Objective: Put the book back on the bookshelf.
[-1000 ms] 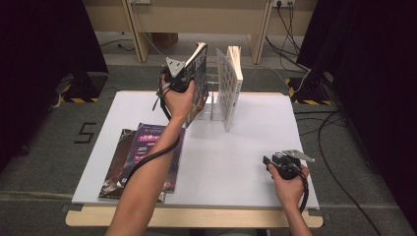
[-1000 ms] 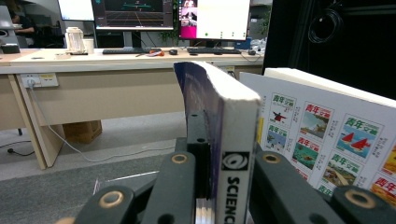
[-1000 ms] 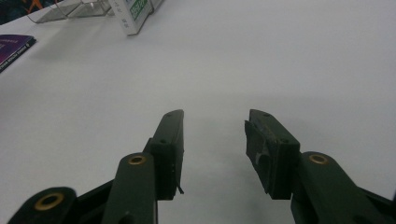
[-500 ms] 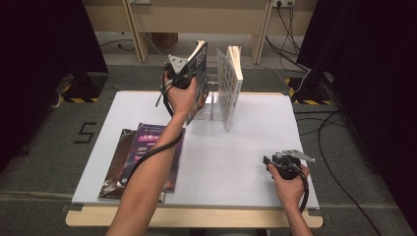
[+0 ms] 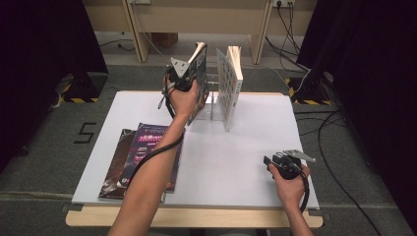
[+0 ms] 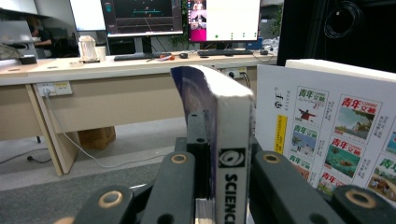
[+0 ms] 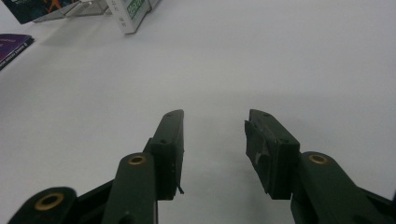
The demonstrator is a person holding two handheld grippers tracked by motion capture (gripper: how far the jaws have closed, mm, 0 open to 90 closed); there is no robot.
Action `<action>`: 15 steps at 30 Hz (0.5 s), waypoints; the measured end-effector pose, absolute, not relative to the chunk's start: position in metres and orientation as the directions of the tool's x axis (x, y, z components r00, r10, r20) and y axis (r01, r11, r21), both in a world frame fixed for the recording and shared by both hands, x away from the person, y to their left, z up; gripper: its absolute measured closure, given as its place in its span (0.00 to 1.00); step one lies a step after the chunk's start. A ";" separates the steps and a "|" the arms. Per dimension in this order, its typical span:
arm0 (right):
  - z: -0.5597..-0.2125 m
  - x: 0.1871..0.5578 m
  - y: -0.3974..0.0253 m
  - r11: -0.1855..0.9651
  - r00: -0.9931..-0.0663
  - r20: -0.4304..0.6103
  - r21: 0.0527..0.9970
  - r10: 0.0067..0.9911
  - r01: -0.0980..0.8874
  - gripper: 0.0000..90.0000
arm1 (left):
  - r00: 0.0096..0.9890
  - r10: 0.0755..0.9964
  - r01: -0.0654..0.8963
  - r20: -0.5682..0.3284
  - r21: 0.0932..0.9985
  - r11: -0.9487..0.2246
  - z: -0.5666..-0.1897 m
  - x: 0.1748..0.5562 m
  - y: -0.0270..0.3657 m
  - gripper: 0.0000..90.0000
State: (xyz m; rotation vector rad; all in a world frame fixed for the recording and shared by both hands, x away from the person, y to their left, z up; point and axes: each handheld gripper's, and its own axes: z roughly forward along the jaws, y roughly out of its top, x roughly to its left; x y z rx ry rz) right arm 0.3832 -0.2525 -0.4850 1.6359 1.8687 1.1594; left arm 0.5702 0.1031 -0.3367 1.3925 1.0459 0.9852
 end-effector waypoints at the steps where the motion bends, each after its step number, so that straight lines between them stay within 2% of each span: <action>1: -0.485 0.383 -0.252 -0.035 -0.231 0.226 0.783 0.946 0.621 0.63 | 0.267 0.964 0.066 0.013 0.997 -0.031 -0.338 0.569 0.104 0.91; 15: -0.484 0.382 -0.252 -0.024 -0.235 0.212 0.788 0.949 0.615 0.63 | 0.302 0.953 0.133 0.013 0.990 -0.055 -0.342 0.553 0.117 0.89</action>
